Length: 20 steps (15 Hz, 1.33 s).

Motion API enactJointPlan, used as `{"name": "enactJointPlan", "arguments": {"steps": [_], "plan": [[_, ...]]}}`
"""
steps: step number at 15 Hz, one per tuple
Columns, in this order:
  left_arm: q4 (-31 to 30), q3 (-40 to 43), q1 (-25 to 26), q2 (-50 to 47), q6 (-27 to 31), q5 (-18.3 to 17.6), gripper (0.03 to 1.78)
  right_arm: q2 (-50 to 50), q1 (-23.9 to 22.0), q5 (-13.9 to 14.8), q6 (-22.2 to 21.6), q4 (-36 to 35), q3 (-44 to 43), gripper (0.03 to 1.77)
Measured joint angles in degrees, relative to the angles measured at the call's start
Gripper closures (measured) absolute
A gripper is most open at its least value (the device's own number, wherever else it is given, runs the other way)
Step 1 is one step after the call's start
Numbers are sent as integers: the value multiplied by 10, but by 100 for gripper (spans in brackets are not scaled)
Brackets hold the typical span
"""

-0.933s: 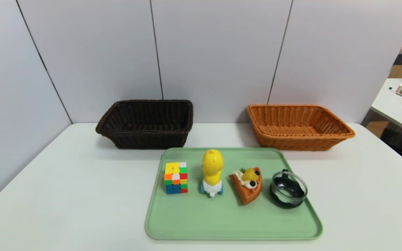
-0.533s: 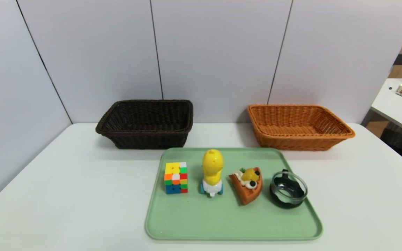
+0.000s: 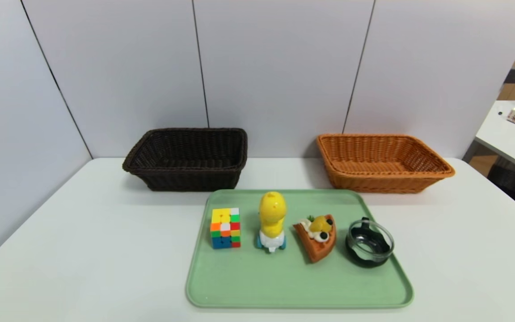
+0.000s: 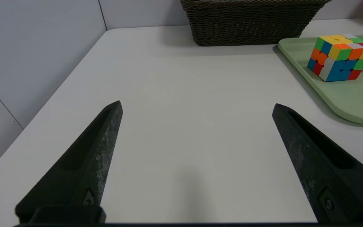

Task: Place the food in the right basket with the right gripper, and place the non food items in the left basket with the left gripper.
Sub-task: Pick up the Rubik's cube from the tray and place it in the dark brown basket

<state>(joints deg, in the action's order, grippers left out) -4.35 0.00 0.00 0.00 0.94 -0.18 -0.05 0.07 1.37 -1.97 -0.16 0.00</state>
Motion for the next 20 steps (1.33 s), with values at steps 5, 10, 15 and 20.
{"name": "enactJointPlan", "arguments": {"steps": [5,10,15,20], "plan": [[0,0,0,0,2,0,12,0,0,-5,22,0,0,10],[0,0,0,0,-5,1,12,0,0,-2,26,3,0,10],[0,0,0,0,-2,2,12,0,0,-1,19,1,0,10],[13,0,-1,0,1,1,12,1,0,-5,19,24,-36,10]]}}
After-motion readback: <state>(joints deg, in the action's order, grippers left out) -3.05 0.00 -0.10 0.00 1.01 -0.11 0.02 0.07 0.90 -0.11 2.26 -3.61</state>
